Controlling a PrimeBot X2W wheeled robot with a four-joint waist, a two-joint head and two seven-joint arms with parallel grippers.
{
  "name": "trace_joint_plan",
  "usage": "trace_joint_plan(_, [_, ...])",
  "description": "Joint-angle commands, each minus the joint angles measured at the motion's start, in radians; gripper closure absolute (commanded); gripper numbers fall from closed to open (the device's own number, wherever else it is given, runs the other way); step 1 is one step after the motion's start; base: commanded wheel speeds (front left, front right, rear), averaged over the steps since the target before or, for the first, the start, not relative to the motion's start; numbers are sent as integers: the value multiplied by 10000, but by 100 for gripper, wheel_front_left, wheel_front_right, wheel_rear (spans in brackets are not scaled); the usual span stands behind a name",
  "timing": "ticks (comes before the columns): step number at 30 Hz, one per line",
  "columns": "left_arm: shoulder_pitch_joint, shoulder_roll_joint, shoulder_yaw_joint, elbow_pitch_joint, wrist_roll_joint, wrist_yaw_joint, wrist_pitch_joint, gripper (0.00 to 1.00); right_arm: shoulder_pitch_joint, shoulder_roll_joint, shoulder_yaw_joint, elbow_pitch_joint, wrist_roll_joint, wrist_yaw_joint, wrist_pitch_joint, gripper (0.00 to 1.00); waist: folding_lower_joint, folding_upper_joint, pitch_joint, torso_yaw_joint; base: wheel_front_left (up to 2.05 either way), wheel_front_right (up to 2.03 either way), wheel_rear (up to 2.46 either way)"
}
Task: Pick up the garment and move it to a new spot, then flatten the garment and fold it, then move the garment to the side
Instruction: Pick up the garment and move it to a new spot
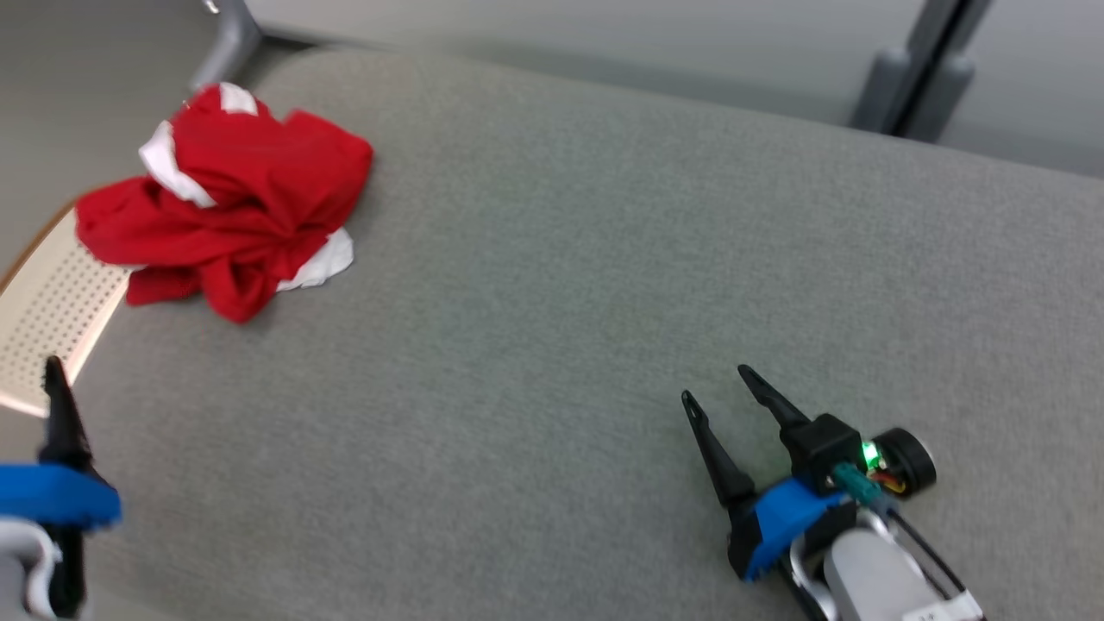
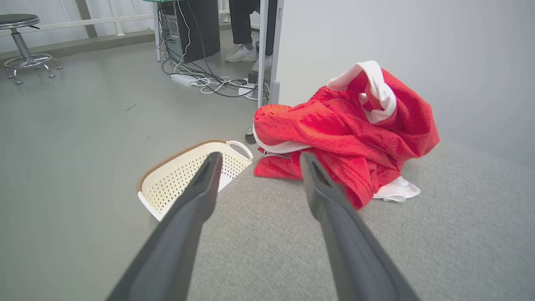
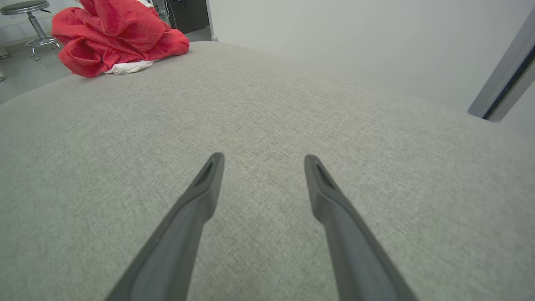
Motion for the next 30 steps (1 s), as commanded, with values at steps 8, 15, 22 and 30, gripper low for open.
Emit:
trace_joint_plan(8, [-2022,1892,-1994,-54,-2570,12,-38,0,-633,-50,184,-107,-551,1,-36,0,-2,-1,1278,-807,0,0,0])
trace_joint_plan(15, [-2876,2987,-3224,-166,-4109,14,-38,0,-802,-102,329,-435,-632,-8,-12,0,-2,-1,2039,-1465,0,0,0])
trace_joint_plan(22, [-3301,3482,-4043,620,-5245,12,-38,0,-797,-119,611,-1011,-511,-8,-10,0,-2,-1,2386,-2047,0,0,0])
trace_joint_plan(30, [-3645,3972,-4660,318,-5692,12,-38,100,-500,-83,621,-1531,-333,-7,-13,0,-2,-1,2333,-2408,0,0,0])
